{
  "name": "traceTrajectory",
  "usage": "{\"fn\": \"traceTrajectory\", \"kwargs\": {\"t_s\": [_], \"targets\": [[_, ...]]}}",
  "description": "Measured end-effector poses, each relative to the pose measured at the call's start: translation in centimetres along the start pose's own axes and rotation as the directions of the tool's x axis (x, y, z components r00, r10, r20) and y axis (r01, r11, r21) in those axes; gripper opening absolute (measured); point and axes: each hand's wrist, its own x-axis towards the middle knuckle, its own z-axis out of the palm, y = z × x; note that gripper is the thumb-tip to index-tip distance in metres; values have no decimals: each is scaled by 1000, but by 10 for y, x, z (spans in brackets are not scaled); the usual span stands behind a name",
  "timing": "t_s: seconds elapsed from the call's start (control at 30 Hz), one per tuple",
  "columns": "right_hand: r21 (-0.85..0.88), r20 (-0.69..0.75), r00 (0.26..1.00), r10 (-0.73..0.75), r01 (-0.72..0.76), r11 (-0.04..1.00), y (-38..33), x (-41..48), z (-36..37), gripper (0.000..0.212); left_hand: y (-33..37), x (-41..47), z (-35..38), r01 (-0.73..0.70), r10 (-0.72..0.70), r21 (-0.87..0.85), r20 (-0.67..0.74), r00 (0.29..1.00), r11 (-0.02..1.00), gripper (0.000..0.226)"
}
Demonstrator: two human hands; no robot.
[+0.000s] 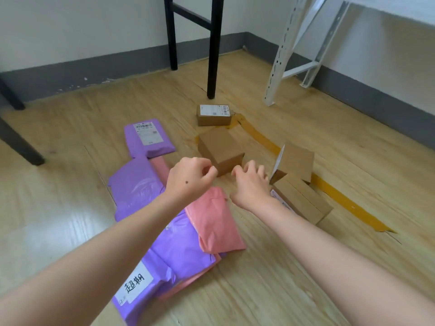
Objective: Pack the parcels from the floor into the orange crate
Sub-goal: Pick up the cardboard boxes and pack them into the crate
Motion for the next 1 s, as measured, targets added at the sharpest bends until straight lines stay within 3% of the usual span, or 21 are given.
{"fn": "traceTrajectory", "kwargs": {"t_s": [0.17, 0.47, 0.77, 1.0], "targets": [[-130, 94, 971, 219, -206, 970, 44, 4, 21, 75, -8, -6, 25, -45, 29, 123, 133, 991, 991, 24], [-258, 205, 852, 481, -427, 867, 119, -9, 15, 107, 3, -14, 51, 1, 5, -31, 214, 977, 1000, 21], [-171, 286, 840, 460, -428, 887, 98, -11, 1, 98, -1, -20, 43, 43, -21, -98, 218, 976, 994, 19], [180, 241, 901, 362, -408, 895, 45, 2, -22, 87, -18, -23, 11, 161, -126, -193, 179, 976, 968, 22]]}}
